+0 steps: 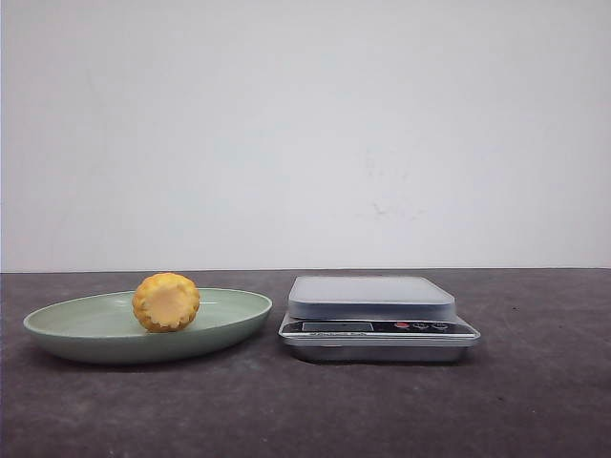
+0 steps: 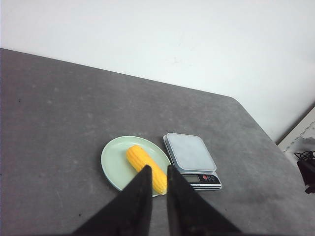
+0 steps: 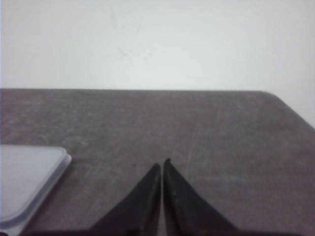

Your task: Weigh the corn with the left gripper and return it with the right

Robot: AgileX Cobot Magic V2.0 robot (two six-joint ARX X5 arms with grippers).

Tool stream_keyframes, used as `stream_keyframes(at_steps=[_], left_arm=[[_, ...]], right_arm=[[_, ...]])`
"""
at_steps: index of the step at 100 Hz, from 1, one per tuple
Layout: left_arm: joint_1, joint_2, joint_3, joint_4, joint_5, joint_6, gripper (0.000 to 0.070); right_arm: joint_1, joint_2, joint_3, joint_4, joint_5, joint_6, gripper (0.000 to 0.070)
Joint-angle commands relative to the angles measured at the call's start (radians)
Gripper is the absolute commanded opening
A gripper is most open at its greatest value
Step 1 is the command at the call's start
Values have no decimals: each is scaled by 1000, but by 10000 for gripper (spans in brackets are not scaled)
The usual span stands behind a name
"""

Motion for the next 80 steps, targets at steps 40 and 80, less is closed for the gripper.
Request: stream_keyframes(at_steps=[40,80], left_arm=[[-6,0,19,-39,1,-1,16],[-6,0,19,-38,1,0,16]], right_arm=[[-72,-24,-67,-118,-110,22,6],[-20,-24,-92,-43,-80,-43,6]])
